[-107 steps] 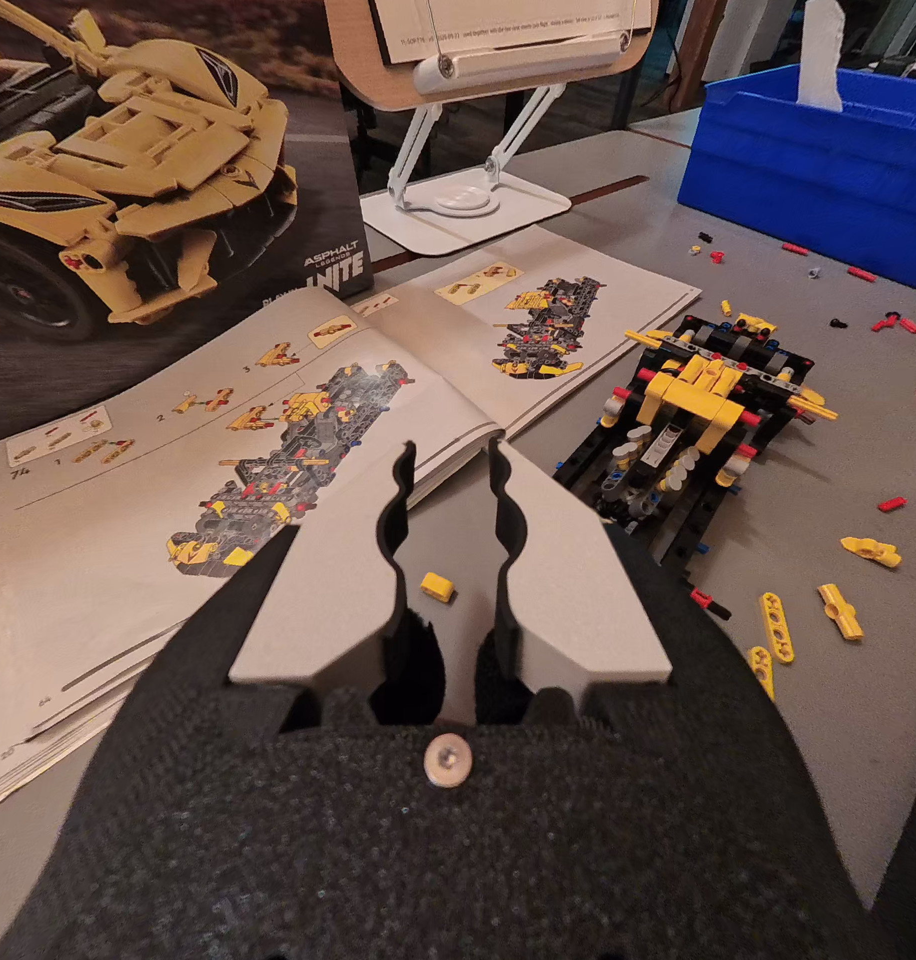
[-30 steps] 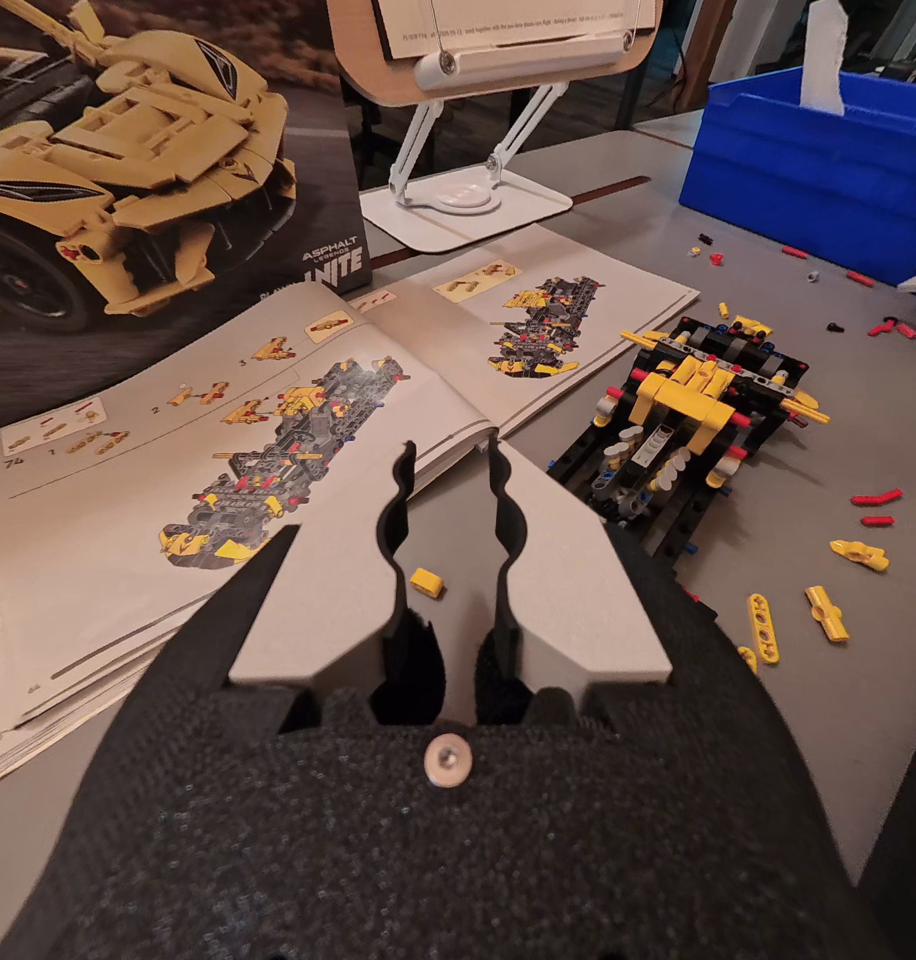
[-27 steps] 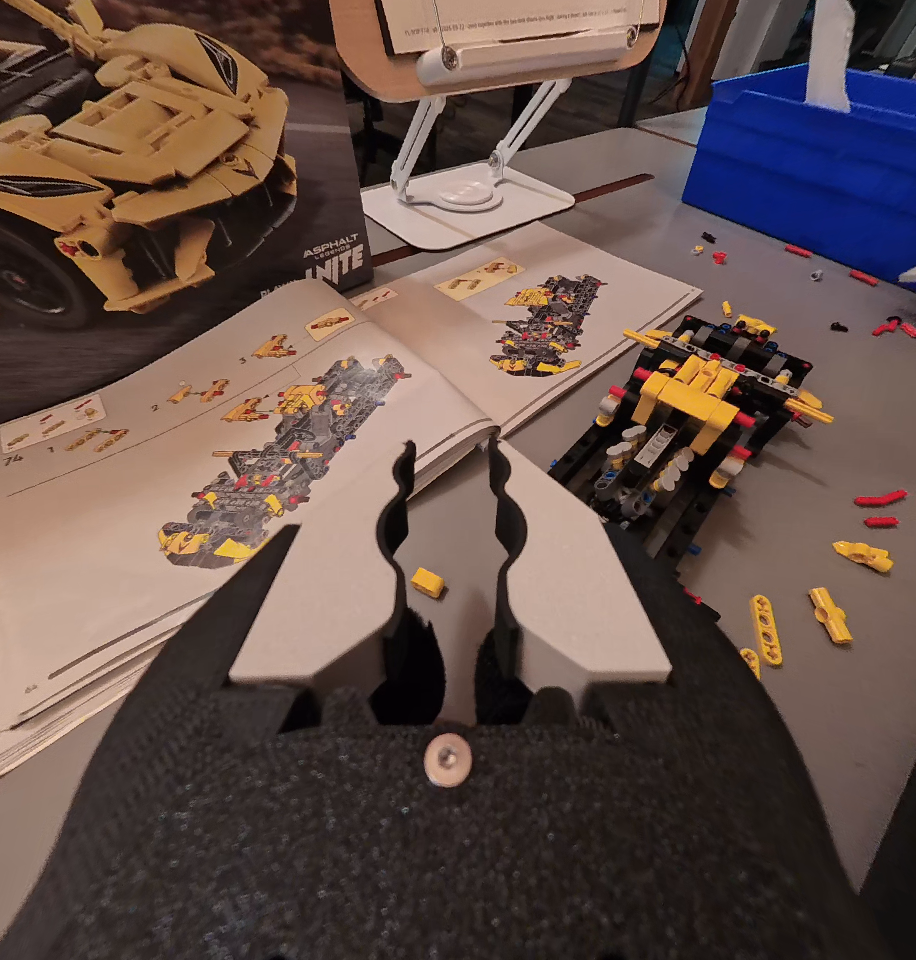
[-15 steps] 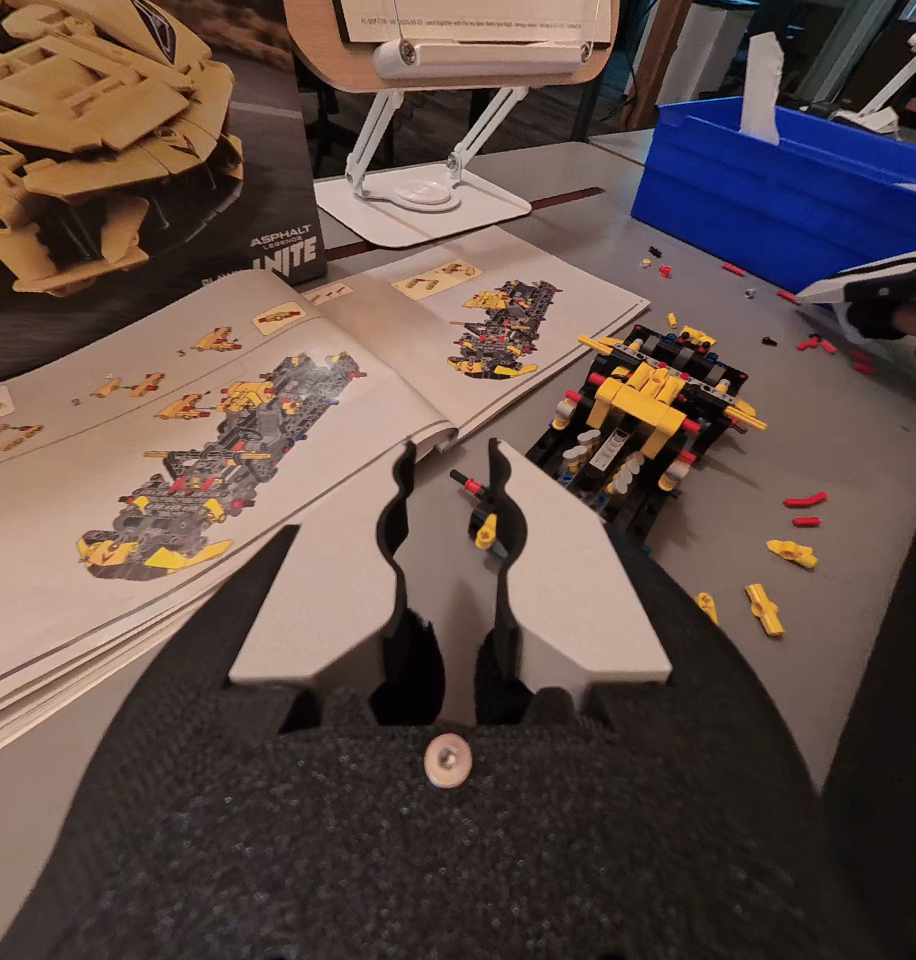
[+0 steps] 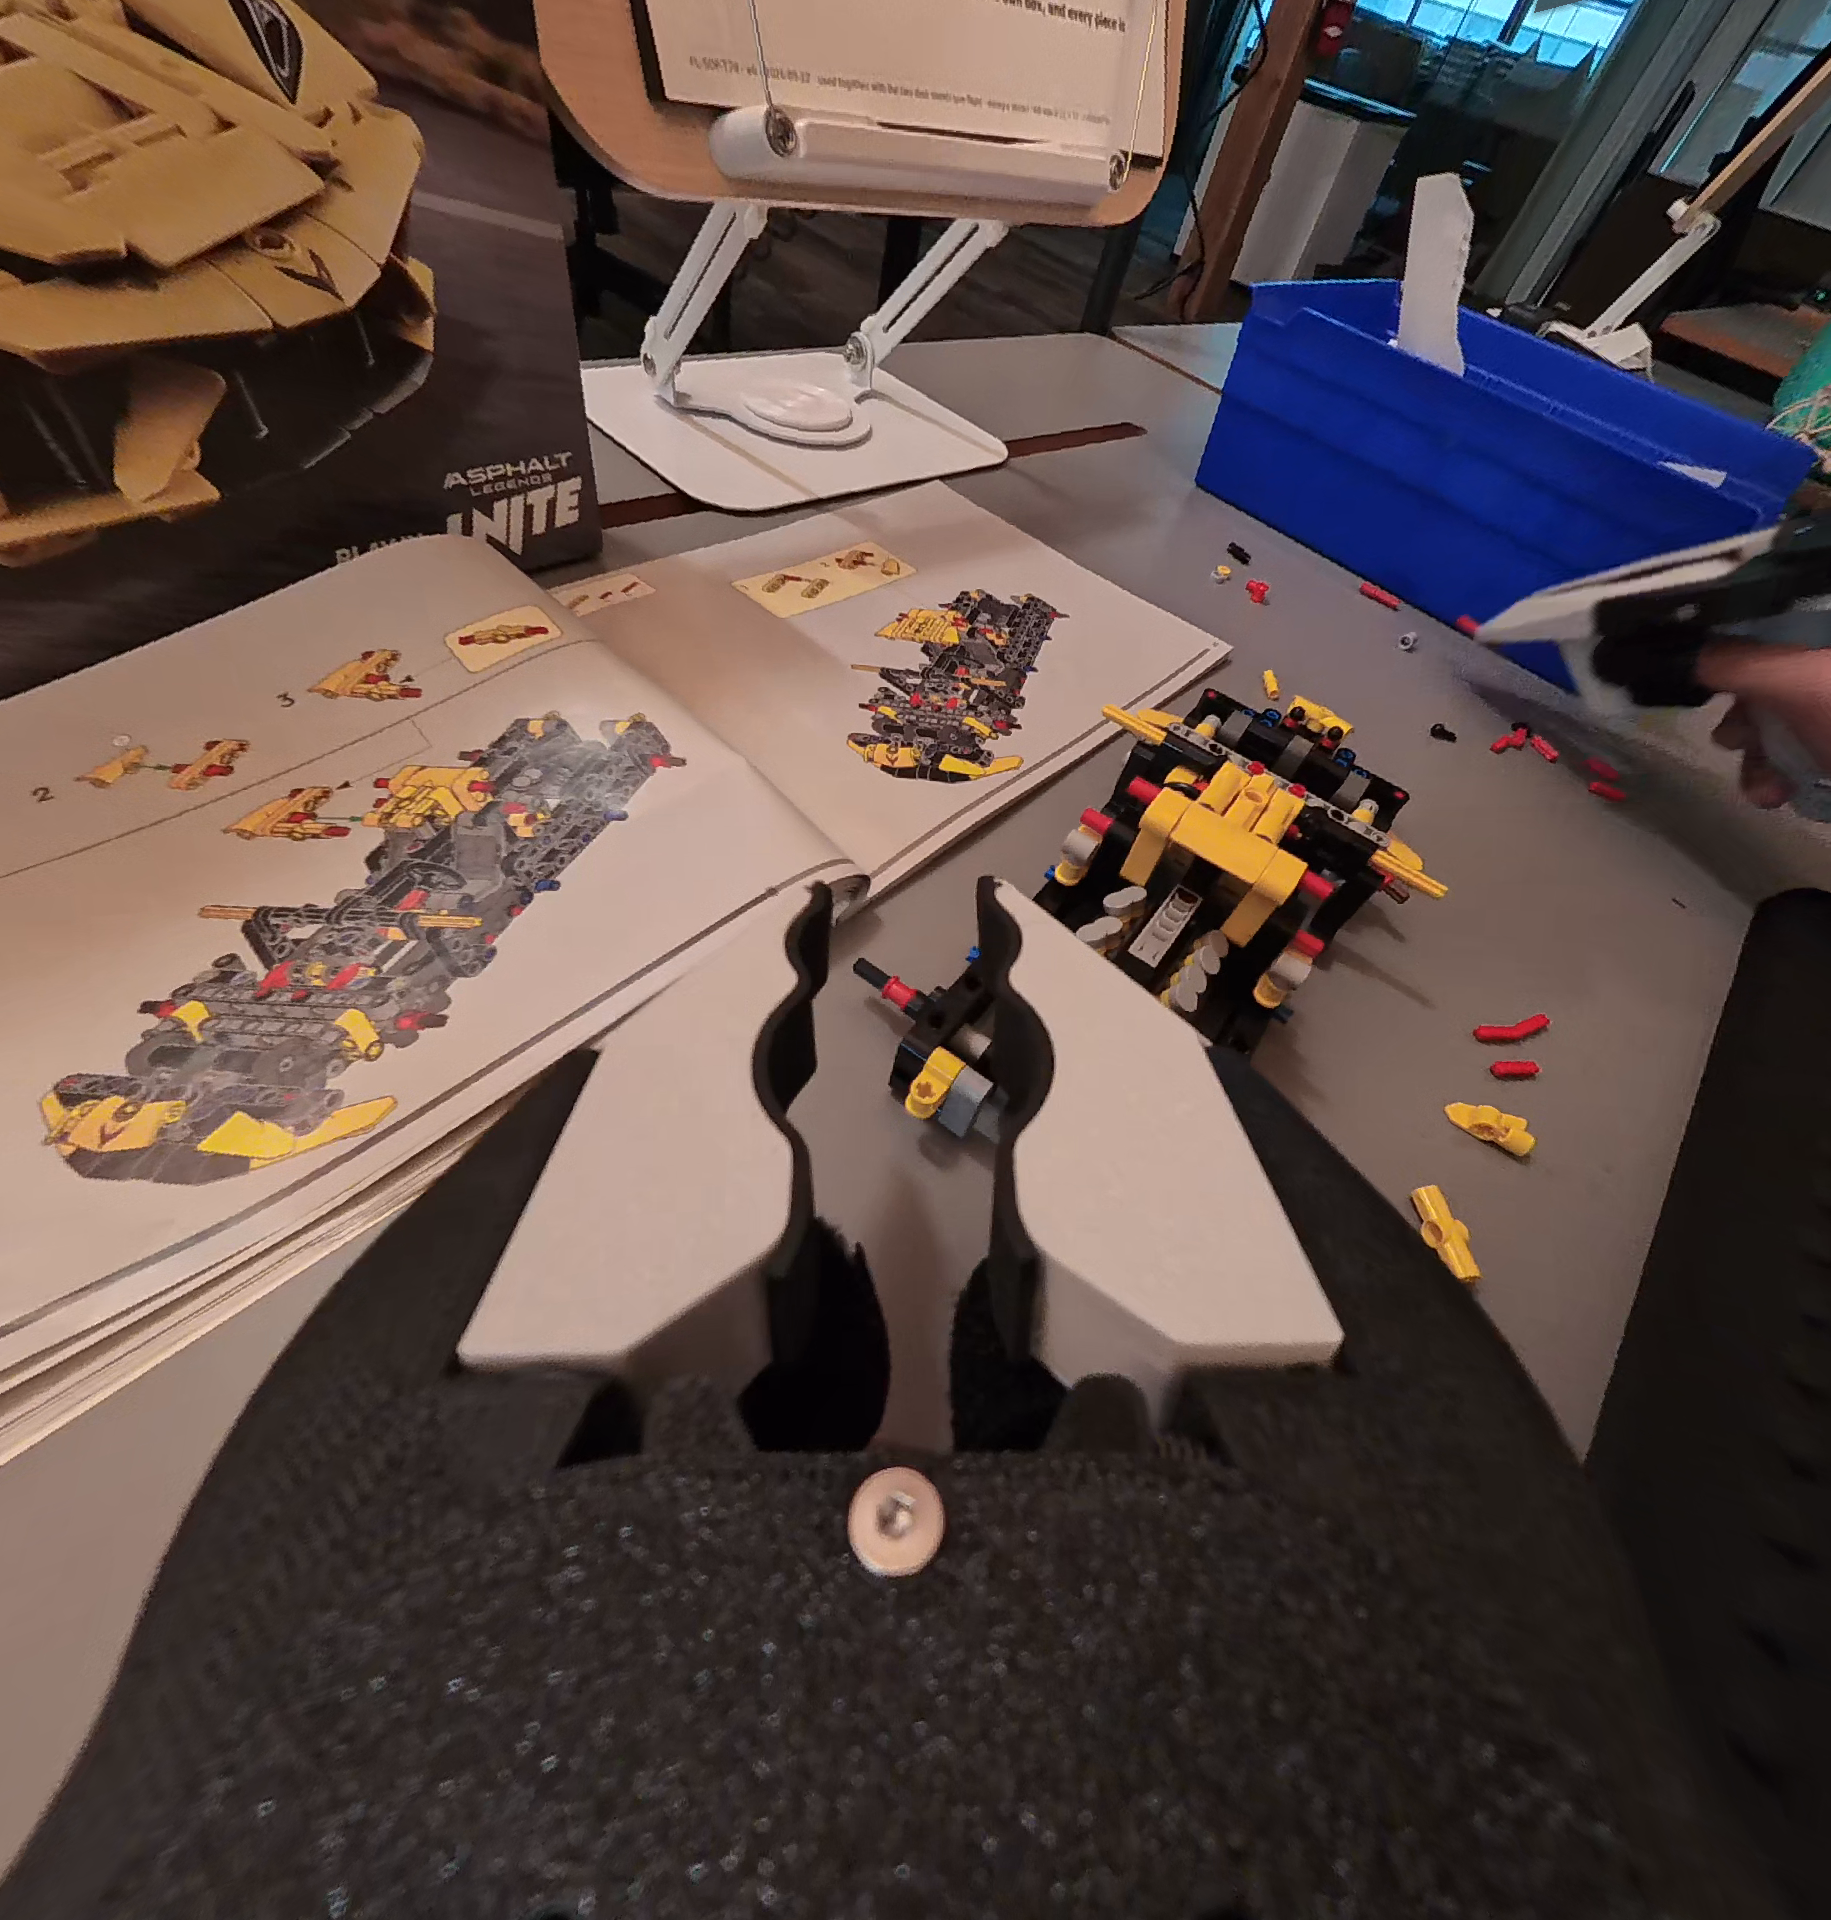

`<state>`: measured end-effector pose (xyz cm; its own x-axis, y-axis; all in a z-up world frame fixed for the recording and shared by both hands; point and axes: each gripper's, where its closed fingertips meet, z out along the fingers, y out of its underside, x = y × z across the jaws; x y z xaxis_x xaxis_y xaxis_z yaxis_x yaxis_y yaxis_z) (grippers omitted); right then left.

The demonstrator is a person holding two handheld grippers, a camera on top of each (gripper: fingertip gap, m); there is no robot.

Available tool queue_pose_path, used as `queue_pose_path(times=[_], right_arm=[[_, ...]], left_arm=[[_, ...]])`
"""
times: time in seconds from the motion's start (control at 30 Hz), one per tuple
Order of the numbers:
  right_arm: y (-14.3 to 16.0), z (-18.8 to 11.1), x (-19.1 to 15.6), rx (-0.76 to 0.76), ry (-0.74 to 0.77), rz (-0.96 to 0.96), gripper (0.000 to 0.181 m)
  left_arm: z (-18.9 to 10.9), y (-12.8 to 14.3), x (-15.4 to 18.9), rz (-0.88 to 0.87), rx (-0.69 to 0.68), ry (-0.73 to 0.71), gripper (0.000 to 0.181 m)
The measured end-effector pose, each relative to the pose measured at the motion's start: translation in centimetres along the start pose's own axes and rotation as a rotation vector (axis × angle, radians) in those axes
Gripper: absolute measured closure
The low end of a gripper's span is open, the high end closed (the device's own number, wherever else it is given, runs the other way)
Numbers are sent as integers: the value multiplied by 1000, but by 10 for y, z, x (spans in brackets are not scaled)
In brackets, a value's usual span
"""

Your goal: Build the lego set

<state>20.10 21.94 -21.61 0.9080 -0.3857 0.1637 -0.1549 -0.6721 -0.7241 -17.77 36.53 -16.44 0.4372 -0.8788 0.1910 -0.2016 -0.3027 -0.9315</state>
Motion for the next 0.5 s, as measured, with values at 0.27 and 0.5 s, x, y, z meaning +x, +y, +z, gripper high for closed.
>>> queue_pose_path(times=[0.27,0.5], right_arm=[[44,-107,-177,-48,-871,-472,178],[76,-86,-184,-113,-751,-586,177]], left_arm=[[-6,-7,1,21,29,-16,153],[-13,1,-5,95,2,-90,153]])
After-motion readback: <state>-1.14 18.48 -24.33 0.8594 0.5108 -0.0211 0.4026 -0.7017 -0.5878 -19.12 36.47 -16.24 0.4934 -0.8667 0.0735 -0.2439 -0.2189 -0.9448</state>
